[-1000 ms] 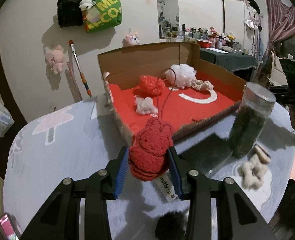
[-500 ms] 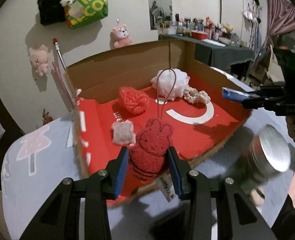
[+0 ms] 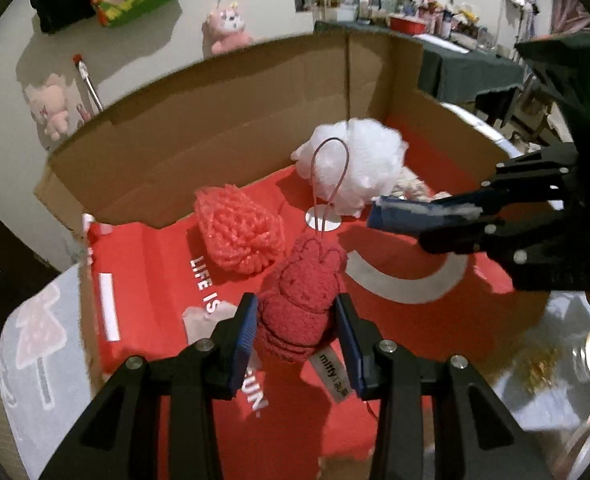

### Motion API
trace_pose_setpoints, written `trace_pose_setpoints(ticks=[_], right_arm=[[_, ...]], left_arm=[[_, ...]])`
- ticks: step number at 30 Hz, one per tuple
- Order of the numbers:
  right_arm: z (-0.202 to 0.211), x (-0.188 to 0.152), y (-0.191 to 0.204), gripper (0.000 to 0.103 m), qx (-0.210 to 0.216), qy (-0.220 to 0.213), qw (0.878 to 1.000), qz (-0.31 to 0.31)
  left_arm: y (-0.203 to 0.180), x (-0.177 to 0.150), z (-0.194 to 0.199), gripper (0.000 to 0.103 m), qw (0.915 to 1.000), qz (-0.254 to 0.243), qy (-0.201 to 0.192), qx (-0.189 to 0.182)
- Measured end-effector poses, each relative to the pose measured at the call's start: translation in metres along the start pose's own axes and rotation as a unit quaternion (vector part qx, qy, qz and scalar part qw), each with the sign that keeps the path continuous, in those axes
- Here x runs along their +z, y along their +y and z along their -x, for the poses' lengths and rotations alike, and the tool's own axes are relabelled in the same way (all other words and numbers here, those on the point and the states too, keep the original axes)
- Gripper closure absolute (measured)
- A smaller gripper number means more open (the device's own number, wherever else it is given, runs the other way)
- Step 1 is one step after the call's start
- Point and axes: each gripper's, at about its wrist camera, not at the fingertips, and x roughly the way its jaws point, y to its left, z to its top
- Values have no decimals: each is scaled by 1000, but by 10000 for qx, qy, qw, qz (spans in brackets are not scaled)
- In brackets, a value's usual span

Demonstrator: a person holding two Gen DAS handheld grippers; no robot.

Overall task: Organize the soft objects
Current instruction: 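Lower both items into the box and open both tools to release them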

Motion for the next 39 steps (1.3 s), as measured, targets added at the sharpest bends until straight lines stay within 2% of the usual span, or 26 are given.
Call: trace_pose_setpoints(ticks=[5,11,26,39], right_arm=[[-22,11,-3,80,25,277,9996,-99],[-39,17,-3,80,-50,612,9981,-113],[-56,22,7,79,-273,825,9962,-48],[-61,24,12,79,-348,846,9958,43]], left_arm=[[0,6,-23,61,9997,-28,224,66],[5,11,-30,61,9992,53,387,56],[6,16,-36,59,9989,102,454,35],[4,18,-39,56,9986,108,512,33]])
